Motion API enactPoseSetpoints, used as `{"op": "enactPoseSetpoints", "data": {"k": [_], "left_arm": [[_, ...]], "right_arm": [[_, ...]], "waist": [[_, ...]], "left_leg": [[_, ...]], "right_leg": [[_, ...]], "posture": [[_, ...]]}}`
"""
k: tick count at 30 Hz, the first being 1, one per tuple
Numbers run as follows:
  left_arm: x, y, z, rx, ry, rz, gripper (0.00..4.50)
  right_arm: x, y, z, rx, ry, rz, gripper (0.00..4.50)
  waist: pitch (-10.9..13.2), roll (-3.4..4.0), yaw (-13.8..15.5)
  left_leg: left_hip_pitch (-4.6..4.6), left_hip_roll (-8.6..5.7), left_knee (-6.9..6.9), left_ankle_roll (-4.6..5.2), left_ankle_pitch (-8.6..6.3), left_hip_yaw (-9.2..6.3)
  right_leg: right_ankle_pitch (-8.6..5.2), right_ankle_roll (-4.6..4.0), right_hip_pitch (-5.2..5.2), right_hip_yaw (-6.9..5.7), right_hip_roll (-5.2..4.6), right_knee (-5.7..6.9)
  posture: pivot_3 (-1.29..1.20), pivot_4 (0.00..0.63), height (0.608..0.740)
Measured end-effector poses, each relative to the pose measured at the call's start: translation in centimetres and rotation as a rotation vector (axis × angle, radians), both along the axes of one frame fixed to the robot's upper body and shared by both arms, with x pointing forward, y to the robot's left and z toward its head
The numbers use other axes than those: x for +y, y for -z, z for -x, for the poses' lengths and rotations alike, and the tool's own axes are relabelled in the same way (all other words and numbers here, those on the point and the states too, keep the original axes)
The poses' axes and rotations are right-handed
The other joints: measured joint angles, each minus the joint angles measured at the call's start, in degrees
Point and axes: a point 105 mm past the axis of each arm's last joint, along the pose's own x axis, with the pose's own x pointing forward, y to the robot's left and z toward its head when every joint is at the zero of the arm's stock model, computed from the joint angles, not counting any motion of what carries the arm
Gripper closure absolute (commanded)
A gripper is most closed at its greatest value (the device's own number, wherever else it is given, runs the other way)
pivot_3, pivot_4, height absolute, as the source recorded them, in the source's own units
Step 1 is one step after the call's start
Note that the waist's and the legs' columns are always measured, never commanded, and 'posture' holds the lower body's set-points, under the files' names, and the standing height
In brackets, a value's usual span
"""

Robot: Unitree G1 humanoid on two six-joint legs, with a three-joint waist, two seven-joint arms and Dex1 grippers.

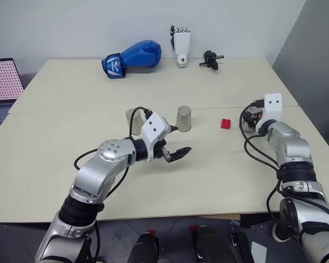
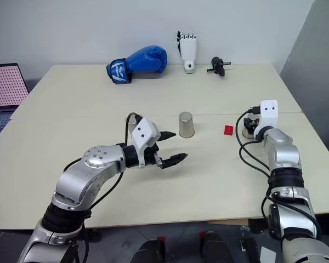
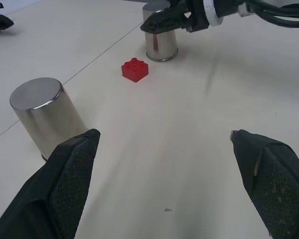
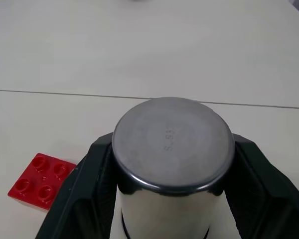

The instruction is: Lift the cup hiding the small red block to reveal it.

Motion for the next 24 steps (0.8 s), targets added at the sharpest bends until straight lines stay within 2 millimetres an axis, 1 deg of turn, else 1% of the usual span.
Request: {"op": "enactPoseSetpoints", "data": {"k": [4, 7, 9, 12, 13, 15, 17, 19, 20, 22, 24], "left_arm": [[0.0, 0.0, 0.0, 0.000, 0.003, -0.002, 0.00], [0.0, 0.0, 0.1, 0.002, 0.009, -0.004, 0.00], [0.1, 0.1, 0.2, 0.006, 0.017, -0.010, 0.00], [1.0, 0.4, 0.3, 0.015, 0.018, -0.044, 0.00], [1.5, 0.6, 0.5, 0.021, 0.015, -0.060, 0.00], [2.4, 1.0, 0.7, 0.035, 0.001, -0.075, 0.00], [3.3, 1.0, 1.0, 0.045, -0.005, -0.081, 0.00], [4.3, 1.0, 1.5, 0.058, -0.022, -0.074, 0.00], [4.8, 1.1, 1.6, 0.068, -0.032, -0.073, 0.00], [5.6, 1.4, 2.1, 0.089, -0.047, -0.067, 0.00], [7.5, 1.8, 2.4, 0.118, -0.105, -0.066, 0.00]], "right_arm": [[0.0, 0.6, 0.6, 0.004, 0.002, 0.007, 0.09], [0.1, 0.8, 1.5, -0.002, -0.011, 0.030, 0.03], [0.0, 0.4, 2.3, -0.009, -0.025, 0.054, 0.03], [-0.9, -1.7, 3.4, -0.044, -0.026, 0.076, 0.03], [-1.2, -2.8, 4.2, -0.063, -0.042, 0.065, 0.03], [-1.7, -4.2, 5.6, -0.075, -0.068, 0.053, 0.03], [-1.7, -4.7, 6.9, -0.056, -0.107, 0.036, 0.03], [-0.7, -4.3, 8.9, -0.012, -0.217, 0.007, 0.03], [-0.1, -4.0, 9.5, 0.009, -0.264, -0.013, 0.03], [1.0, -2.7, 11.3, 0.080, -0.370, -0.034, 0.03], [2.1, -0.9, 13.5, 0.176, -0.478, -0.039, 0.03]], "waist": [[0.00, 0.00, 0.02], [0.00, 0.00, 0.04], [0.01, 0.01, 0.05], [0.01, 0.02, 0.06], [0.01, 0.01, 0.10], [0.01, 0.01, 0.10], [0.01, 0.00, 0.16], [0.00, 0.00, 0.24], [0.00, 0.01, 0.21], [0.00, 0.00, 0.29], [0.01, 0.00, 0.32]], "left_leg": [[0.00, 0.00, -0.01, 0.00, 0.00, -0.02], [-0.02, -0.01, -0.01, 0.00, 0.00, -0.01], [-0.02, -0.01, -0.01, 0.00, 0.00, -0.01], [-0.01, -0.01, -0.01, 0.00, 0.00, -0.02], [-0.01, 0.00, -0.02, 0.00, -0.01, -0.04], [-0.01, 0.01, -0.03, 0.01, -0.01, -0.05], [-0.02, 0.02, -0.02, 0.02, -0.01, -0.06], [0.05, 0.05, -0.02, 0.03, -0.02, -0.07], [0.05, 0.05, -0.02, 0.03, -0.02, -0.05], [0.04, 0.05, -0.02, 0.03, -0.02, -0.06], [0.05, 0.06, -0.01, 0.04, -0.02, -0.05]], "right_leg": [[-0.02, 0.02, 0.00, -0.02, 0.00, 0.00], [-0.01, 0.02, 0.00, 0.00, 0.00, -0.01], [-0.04, 0.06, 0.00, 0.00, -0.01, -0.02], [-0.15, 0.26, -0.01, -0.01, 0.00, -0.01], [-0.16, 0.26, -0.01, -0.02, 0.00, -0.01], [-0.17, 0.26, 0.00, -0.03, 0.01, -0.02], [-0.17, 0.27, 0.01, -0.04, 0.02, -0.03], [-0.19, 0.27, 0.07, -0.05, 0.02, -0.04], [-0.19, 0.28, 0.07, -0.04, 0.03, -0.06], [-0.19, 0.29, 0.07, -0.06, 0.03, -0.06], [-0.19, 0.30, 0.07, -0.05, 0.03, -0.06]], "posture": [[0.00, 0.150, 0.740], [0.00, 0.150, 0.740], [0.00, 0.150, 0.740], [0.00, 0.150, 0.740], [0.00, 0.150, 0.740], [0.00, 0.150, 0.740], [0.00, 0.150, 0.740], [0.00, 0.150, 0.740], [0.00, 0.150, 0.740], [0.00, 0.150, 0.740], [0.00, 0.150, 0.740]]}}
